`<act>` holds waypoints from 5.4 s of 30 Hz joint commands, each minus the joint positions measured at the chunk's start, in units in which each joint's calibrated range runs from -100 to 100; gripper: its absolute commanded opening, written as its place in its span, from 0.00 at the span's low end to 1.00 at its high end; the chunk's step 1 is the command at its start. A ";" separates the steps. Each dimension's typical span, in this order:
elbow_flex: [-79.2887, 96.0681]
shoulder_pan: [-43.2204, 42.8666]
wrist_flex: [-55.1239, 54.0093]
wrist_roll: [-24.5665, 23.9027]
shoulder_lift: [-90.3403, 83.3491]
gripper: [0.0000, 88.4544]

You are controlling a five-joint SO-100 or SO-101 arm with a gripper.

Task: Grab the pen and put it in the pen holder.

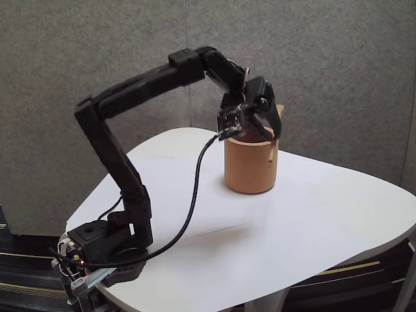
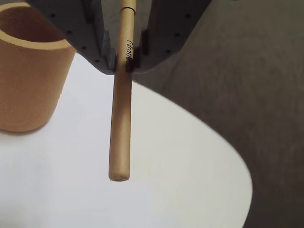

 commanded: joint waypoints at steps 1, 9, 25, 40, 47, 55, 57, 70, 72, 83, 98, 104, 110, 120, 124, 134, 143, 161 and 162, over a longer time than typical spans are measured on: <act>-1.90 -0.04 -0.76 10.07 -8.42 0.01; -1.53 -1.28 -2.29 25.44 -16.96 0.01; -0.18 -13.43 -45.85 57.24 -15.90 0.01; 9.84 -21.34 -73.64 71.46 2.23 0.01; 10.29 -23.24 -77.12 73.77 10.20 0.01; 14.17 -25.66 -77.12 73.72 14.51 0.01; 16.88 -26.54 -77.12 73.72 14.51 0.01; 26.17 -26.90 -77.12 73.30 14.43 0.01; 27.62 -26.68 -77.12 73.30 14.35 0.01; 34.03 -25.29 -77.12 73.30 14.35 0.01; 33.39 -24.63 -77.12 73.25 14.27 0.25; 33.39 -24.63 -77.03 73.25 14.27 0.32; 32.76 -24.63 -76.36 73.25 13.78 0.32; 16.43 -25.07 -76.27 73.25 13.54 0.32; 6.95 -25.59 -76.19 73.25 13.54 0.32; -11.91 -30.78 -73.64 73.25 10.69 0.32; 5.60 -31.81 -71.19 63.72 -7.53 0.32; 66.88 -27.34 -50.85 39.29 -57.47 0.31; 67.96 -26.76 -46.10 37.82 -59.26 0.31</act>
